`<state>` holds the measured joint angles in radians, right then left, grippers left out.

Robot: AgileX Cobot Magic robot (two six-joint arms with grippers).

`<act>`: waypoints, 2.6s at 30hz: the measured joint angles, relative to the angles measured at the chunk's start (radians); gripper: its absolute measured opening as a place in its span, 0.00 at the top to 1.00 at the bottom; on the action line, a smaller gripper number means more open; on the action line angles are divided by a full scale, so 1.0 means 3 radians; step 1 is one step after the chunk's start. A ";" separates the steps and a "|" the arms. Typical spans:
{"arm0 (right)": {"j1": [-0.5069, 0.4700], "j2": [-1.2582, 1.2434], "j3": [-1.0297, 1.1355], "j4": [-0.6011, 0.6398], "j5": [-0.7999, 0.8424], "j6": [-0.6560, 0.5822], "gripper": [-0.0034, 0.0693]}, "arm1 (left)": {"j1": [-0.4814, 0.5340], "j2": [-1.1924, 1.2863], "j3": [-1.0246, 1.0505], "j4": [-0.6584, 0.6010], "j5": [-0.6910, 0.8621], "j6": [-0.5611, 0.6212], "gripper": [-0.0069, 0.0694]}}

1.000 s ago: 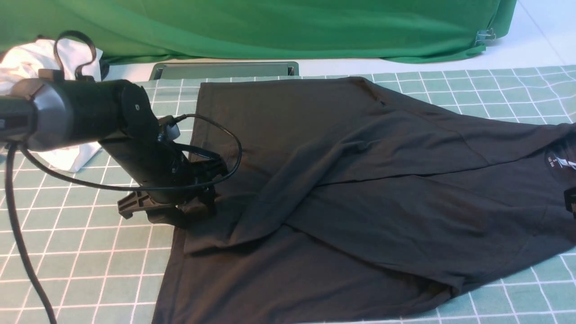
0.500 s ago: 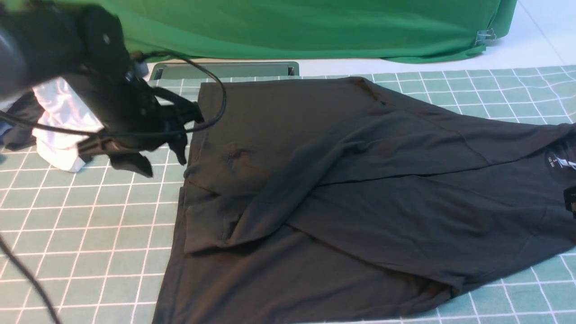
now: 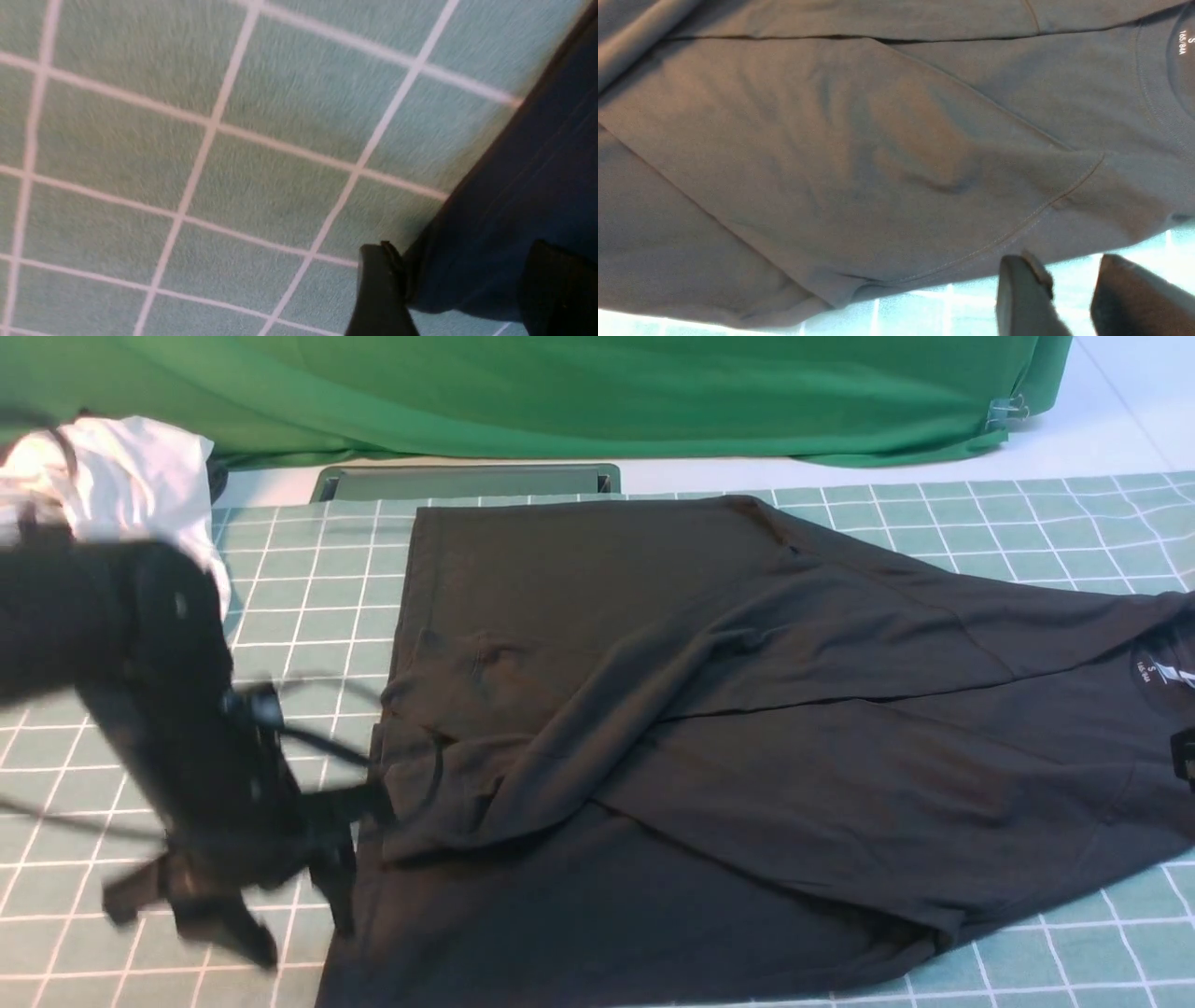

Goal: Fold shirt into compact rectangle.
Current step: 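Grasp the near edge of the shirt at its hem and shoulder corners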

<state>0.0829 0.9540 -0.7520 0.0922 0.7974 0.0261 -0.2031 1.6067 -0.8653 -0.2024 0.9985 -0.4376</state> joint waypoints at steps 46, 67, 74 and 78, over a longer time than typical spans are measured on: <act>0.0000 0.0000 0.0000 0.0003 0.0022 0.0003 0.62 | 0.0000 0.0000 0.0306 -0.0504 -0.0329 0.0500 0.42; 0.0000 0.0000 0.0000 0.0003 0.0022 0.0003 0.62 | 0.0011 0.0237 0.0262 -0.0553 -0.0238 0.0432 0.42; 0.0000 0.0000 0.0000 0.0003 0.0022 0.0003 0.62 | 0.0011 0.0237 0.0262 -0.0462 -0.0221 0.0446 0.61; 0.0000 0.0000 0.0000 0.0003 0.0099 0.0003 0.62 | 0.0011 0.0202 0.0265 -0.0404 -0.0208 0.0515 0.79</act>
<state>0.0829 0.9540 -0.7520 0.0930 0.8272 0.0272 -0.1999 1.6672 -0.7857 -0.3235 0.9361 -0.2830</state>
